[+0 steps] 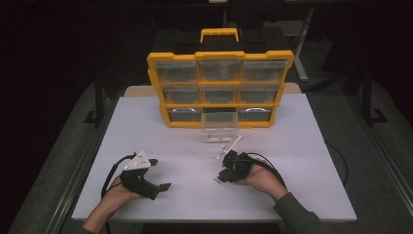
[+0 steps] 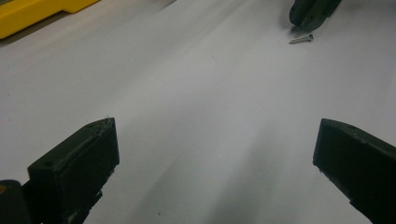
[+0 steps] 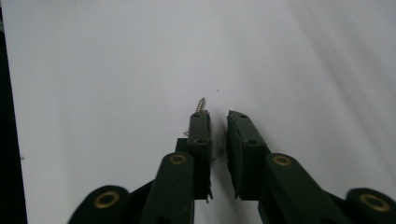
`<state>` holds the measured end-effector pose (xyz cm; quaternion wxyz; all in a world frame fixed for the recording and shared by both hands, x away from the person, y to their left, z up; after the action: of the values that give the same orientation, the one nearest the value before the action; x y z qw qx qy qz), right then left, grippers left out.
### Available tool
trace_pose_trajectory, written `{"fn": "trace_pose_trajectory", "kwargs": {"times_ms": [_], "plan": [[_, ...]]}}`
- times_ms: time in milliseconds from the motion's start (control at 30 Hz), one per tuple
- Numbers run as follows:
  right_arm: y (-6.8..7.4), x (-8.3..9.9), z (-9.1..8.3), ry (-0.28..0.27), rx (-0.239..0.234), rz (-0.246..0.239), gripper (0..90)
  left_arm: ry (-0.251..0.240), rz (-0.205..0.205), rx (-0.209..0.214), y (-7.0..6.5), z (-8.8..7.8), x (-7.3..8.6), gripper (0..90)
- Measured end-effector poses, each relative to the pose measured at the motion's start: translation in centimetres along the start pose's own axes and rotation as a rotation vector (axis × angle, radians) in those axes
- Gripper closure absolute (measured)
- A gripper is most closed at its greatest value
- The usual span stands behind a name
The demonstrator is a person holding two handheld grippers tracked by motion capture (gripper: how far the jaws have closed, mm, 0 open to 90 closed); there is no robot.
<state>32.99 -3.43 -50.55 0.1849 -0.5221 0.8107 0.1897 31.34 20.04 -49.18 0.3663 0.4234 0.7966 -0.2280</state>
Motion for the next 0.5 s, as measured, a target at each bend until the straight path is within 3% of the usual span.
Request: {"fn": "trace_pose_trajectory", "kwargs": {"times_ms": [200,500], "plan": [[-0.13,0.11,0.11,0.003,0.005,-0.008,85.6,0.001,0.002,0.001,-0.01,0.03,0.00,0.2],[-0.17,0.13,0.07,0.002,0.000,-0.001,86.1,0.000,0.001,0.002,-0.02,0.02,0.00,0.2]]}}
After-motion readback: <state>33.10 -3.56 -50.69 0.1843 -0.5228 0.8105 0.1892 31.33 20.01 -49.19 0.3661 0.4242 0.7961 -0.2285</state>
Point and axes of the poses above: each handheld gripper's, and its own axes: z roughly forward along the jaws, x roughly out of its underside, y roughly to its left, the point moved 8 cm from there along z, roughly forward along the jaws, and after that the axes turned 1 degree about x, right-handed, at the moved point
